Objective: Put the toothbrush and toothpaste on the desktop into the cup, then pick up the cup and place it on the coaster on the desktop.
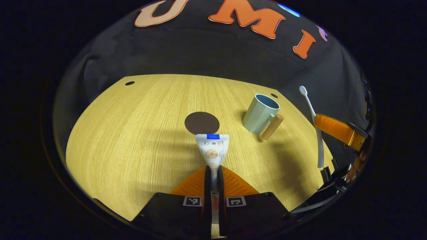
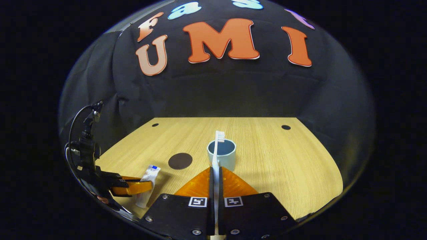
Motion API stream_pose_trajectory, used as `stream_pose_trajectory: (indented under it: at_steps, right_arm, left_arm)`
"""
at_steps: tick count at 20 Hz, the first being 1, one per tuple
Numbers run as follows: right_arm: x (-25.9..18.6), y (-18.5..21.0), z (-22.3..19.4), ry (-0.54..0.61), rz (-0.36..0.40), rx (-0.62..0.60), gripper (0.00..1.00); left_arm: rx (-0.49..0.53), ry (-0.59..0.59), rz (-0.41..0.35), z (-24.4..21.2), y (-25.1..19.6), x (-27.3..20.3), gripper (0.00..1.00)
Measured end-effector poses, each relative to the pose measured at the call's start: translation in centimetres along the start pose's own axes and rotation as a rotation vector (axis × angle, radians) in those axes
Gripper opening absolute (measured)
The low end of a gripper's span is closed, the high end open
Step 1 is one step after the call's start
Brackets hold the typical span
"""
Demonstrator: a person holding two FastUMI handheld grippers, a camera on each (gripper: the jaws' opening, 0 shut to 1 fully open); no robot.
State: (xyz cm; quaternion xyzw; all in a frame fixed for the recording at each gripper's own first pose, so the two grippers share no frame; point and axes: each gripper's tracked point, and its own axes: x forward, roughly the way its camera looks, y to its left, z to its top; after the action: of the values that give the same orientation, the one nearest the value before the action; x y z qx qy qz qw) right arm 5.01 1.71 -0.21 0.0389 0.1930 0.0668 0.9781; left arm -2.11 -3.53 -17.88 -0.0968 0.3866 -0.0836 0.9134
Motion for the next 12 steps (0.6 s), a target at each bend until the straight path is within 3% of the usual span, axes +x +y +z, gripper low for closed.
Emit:
stream_pose_trajectory:
  at_steps: [12]
  right_arm:
    - [3.4,-0.1,7.4,-0.275,0.046,0.007,0.05]
  left_arm:
    - [0.007,-0.099,0.028,1.4,-0.2,-1.3,0.12]
